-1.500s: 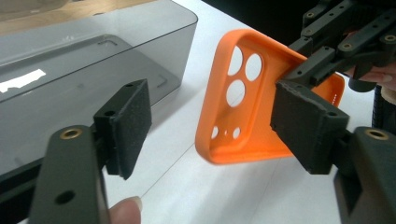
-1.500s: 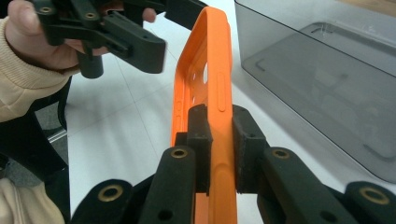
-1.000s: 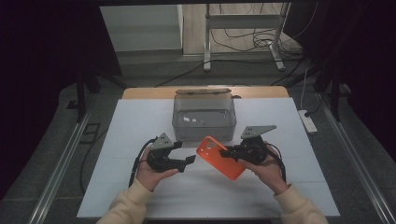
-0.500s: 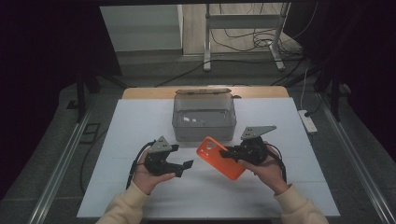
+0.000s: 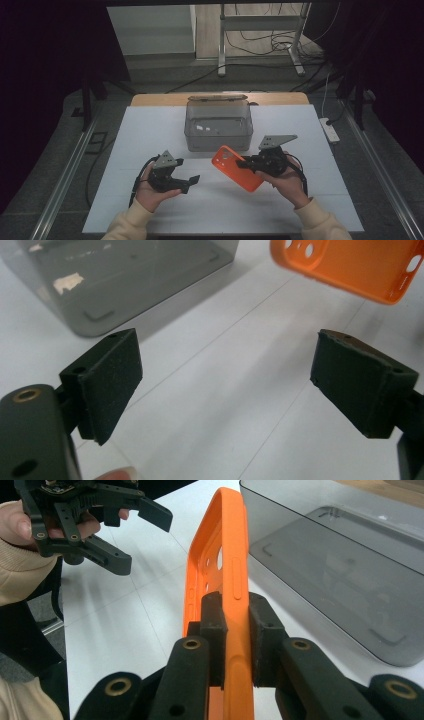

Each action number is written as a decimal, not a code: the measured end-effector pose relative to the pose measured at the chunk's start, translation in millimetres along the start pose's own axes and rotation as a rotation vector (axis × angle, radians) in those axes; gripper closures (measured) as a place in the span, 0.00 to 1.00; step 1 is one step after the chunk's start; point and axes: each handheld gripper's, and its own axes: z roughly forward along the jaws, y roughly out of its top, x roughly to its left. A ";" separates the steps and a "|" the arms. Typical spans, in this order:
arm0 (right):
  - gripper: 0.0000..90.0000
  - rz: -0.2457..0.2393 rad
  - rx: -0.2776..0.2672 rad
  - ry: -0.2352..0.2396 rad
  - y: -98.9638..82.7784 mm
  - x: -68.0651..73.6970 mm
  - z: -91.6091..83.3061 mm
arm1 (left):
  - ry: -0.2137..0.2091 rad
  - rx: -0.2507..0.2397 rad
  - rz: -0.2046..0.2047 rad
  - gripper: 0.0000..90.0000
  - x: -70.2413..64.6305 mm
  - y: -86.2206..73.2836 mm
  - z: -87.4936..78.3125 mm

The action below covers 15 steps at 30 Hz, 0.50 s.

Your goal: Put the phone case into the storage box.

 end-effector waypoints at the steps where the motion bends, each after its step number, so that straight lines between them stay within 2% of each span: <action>1: 0.88 0.000 0.001 -0.001 -0.1 -0.2 0.0 | 0.004 0.001 -0.003 0.15 1.1 -1.7 -0.7; 11: 0.88 -0.008 0.000 -0.010 0.0 0.6 -0.4 | 0.039 0.013 -0.052 0.14 11.5 -16.9 -5.5; 15: 0.88 -0.010 0.001 -0.007 0.0 0.4 -0.5 | 0.054 0.016 -0.045 0.15 12.3 -20.8 -7.3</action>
